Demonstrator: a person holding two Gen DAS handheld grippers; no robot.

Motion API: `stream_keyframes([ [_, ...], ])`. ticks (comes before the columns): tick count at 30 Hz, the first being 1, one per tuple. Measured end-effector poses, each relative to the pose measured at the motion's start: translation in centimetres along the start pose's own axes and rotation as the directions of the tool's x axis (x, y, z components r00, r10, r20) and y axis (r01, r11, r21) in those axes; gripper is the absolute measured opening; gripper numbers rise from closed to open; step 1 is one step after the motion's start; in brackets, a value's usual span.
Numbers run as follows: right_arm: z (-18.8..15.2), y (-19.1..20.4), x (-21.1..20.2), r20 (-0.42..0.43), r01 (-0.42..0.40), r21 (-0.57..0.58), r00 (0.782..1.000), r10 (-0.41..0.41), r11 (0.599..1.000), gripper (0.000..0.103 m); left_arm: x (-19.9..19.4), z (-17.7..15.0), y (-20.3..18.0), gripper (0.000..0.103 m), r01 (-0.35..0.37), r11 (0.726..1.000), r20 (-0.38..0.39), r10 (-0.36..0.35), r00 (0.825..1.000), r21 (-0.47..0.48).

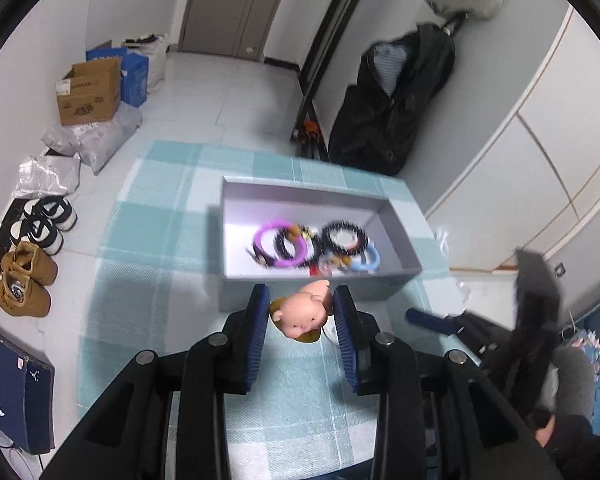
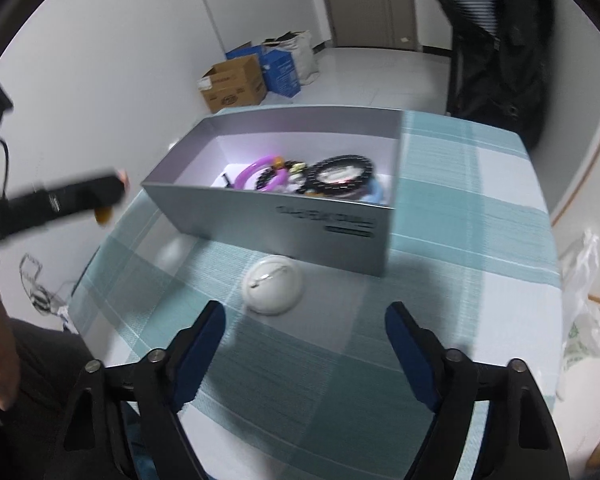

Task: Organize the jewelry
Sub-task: 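Grasp the second white round badge with the right gripper while the left gripper holds the pig, then carry pig and badge over the silver box, lower them in, open both grippers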

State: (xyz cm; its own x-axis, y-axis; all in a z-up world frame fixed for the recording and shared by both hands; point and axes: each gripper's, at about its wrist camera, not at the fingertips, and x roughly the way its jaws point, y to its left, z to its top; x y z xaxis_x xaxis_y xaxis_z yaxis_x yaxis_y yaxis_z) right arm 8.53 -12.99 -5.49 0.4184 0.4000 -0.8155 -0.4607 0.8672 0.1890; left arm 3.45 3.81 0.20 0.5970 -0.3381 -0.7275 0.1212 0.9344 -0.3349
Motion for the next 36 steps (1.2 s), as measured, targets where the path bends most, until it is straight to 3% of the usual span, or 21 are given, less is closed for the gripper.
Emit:
stream_keyframes([
  [4,0.5,1.6,1.3,-0.014,0.021,-0.052,1.0,-0.022,0.998,0.067,-0.8,0.7,0.6,0.027,-0.005,1.0,0.031,0.005,1.0,0.005],
  [7,0.7,3.3,2.4,-0.023,0.077,-0.118,0.997,-0.08,0.99,0.053,-0.8,1.0,1.4,0.027,0.004,1.0,0.034,-0.003,0.999,-0.015],
  [8,0.7,3.8,2.7,-0.025,0.104,-0.146,0.994,-0.108,0.984,0.043,-0.9,1.0,1.7,0.027,0.003,1.0,0.034,-0.002,0.999,-0.024],
  [11,0.6,5.5,3.0,-0.001,0.168,-0.224,0.985,-0.173,0.96,0.04,-0.9,1.1,2.5,0.027,0.004,0.999,0.032,-0.002,0.999,-0.051],
  [15,0.6,6.1,3.1,0.004,0.18,-0.238,0.983,-0.184,0.955,0.038,-1.0,1.1,3.4,0.027,0.013,0.996,0.023,-0.011,1.0,-0.089],
  [19,0.9,5.3,2.9,-0.026,0.138,-0.198,0.989,-0.146,0.97,0.037,-0.9,1.2,3.5,0.027,0.026,0.993,0.018,-0.024,1.0,-0.112],
  [21,1.1,4.8,2.6,-0.035,0.086,-0.163,0.995,-0.093,0.983,0.012,-1.0,1.3,3.4,0.027,0.026,0.994,0.02,-0.024,1.0,-0.106],
  [22,1.1,4.6,2.5,-0.051,0.074,-0.151,0.995,-0.082,0.986,0.008,-1.0,1.2,3.2,0.027,0.023,0.995,0.02,-0.021,1.0,-0.101],
  [28,0.8,4.5,2.1,-0.05,0.057,-0.154,0.997,-0.065,0.987,0.006,-0.5,1.0,2.7,0.027,0.016,0.996,0.006,-0.016,1.0,-0.088],
  [36,1.1,2.7,0.3,-0.035,-0.059,-0.055,0.998,0.057,0.997,0.0,-0.1,1.1,3.3,0.027,0.008,0.992,0.006,-0.007,1.0,-0.125],
])
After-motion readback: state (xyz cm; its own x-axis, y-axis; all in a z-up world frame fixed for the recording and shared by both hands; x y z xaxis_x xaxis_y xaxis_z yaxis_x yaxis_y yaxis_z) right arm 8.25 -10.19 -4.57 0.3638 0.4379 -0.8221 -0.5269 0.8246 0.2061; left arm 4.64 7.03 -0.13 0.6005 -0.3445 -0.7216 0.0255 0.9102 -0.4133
